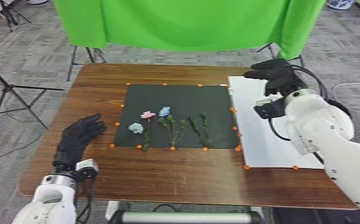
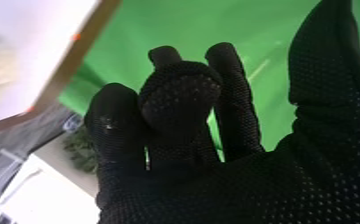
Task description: Arrange flowers
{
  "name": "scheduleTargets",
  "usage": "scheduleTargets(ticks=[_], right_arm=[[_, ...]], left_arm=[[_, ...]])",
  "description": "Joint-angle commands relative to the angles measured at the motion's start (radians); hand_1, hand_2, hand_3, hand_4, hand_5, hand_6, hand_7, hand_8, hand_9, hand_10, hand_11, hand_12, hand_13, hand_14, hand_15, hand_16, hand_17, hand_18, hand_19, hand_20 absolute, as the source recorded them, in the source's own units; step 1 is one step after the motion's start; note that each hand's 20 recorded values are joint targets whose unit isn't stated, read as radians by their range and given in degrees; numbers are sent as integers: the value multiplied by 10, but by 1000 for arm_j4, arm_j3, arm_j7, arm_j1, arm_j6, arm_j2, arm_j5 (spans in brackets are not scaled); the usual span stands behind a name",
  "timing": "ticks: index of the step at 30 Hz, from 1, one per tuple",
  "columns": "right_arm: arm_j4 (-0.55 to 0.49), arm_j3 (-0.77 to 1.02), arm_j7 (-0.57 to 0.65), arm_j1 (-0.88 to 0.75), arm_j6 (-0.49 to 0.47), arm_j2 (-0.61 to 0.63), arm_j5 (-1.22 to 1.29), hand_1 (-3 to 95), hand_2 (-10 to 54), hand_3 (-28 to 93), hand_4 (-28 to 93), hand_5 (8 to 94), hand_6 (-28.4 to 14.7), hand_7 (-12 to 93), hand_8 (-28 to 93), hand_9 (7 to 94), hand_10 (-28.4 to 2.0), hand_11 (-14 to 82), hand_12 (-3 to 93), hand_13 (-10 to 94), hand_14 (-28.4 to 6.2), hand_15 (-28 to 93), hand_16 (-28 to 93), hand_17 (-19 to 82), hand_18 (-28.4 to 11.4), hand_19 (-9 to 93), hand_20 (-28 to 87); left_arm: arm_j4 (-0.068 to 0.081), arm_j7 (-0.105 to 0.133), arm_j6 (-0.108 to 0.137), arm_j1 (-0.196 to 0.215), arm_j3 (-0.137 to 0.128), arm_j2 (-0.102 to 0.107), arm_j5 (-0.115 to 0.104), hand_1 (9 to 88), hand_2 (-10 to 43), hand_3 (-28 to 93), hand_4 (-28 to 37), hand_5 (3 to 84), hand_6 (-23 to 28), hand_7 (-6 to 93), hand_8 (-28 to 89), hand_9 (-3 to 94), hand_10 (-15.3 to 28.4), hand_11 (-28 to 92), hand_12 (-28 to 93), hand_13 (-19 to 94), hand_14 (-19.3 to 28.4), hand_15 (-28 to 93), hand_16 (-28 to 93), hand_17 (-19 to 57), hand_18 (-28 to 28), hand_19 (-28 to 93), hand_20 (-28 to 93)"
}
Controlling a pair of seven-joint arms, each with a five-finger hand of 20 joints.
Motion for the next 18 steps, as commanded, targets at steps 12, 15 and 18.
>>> scheduleTargets(ticks=[12, 15, 18], right_arm=[[92, 44, 73, -101, -71, 62, -142, 360, -95, 698, -155, 525, 30, 138, -91, 558, -169, 82, 172, 840, -40, 648, 290, 590, -146, 932, 518], [107, 32, 84, -102, -84, 55, -156, 410, -95, 705, -168, 525, 34, 147, -92, 559, -161, 87, 174, 839, -37, 651, 289, 590, -144, 932, 516], [123, 22, 86, -101, -83, 49, -165, 427, -95, 711, -178, 525, 37, 156, -95, 561, -157, 90, 173, 840, -35, 652, 287, 590, -141, 932, 514]], left_arm=[[26, -25, -9, 38, 14, -19, 0, 198, -46, 676, -283, 506, 11, 171, -65, 487, 132, 187, 145, 408, 165, 207, 10, 106, 124, 86, 214], [26, -26, -8, 39, 13, -20, 0, 198, -46, 675, -283, 505, 11, 170, -65, 486, 131, 187, 146, 408, 165, 207, 10, 106, 124, 86, 214], [25, -26, -9, 40, 11, -21, 0, 200, -44, 671, -283, 506, 10, 171, -65, 487, 132, 187, 146, 407, 165, 206, 10, 106, 125, 86, 214]])
